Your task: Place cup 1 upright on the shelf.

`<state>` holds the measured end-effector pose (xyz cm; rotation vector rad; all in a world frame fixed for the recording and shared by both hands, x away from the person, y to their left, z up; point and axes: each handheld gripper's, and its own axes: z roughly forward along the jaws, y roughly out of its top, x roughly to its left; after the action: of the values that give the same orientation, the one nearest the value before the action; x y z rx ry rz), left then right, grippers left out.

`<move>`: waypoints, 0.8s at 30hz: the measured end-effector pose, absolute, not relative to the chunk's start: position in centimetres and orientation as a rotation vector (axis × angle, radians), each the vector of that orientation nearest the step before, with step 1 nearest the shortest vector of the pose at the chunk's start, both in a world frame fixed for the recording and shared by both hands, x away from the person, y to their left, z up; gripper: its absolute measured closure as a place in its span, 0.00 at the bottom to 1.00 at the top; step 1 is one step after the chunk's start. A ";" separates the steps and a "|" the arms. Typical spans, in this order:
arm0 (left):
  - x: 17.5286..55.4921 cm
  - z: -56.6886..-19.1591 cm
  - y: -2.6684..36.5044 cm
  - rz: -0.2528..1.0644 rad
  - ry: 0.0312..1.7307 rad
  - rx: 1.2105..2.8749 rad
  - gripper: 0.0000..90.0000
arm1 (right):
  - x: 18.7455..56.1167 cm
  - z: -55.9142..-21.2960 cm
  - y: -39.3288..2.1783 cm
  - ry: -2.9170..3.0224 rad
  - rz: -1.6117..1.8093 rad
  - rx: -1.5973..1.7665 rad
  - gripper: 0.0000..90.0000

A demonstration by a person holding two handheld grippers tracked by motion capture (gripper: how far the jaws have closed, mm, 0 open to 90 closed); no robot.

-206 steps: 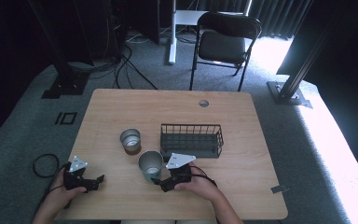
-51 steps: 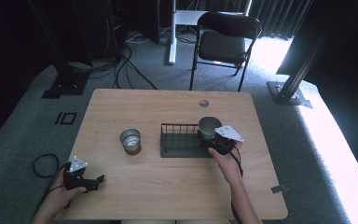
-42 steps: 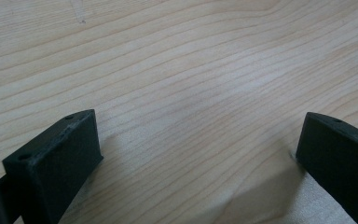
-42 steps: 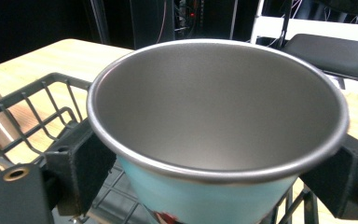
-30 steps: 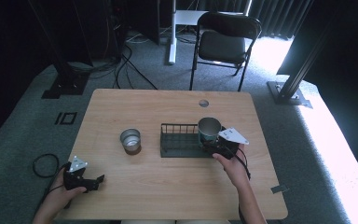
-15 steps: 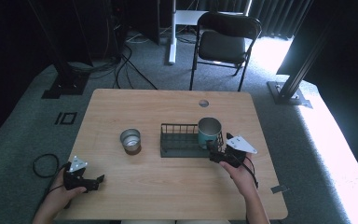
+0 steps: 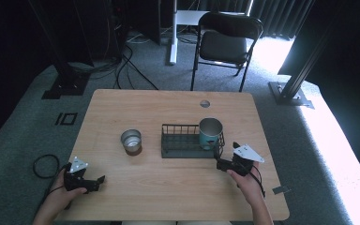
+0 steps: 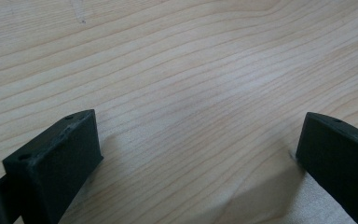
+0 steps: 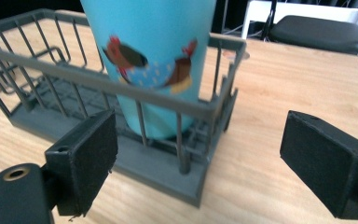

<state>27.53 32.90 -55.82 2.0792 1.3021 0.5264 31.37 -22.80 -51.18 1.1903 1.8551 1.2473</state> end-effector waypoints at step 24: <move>27.5 -55.8 32.9 0.527 1.302 2.079 0.00 | 29.6 -54.5 -27.3 1.960 1.088 1.310 0.12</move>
<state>27.53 32.90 -55.82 2.0792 1.3018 0.5267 29.59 -27.25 -54.47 1.3099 1.9602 1.0879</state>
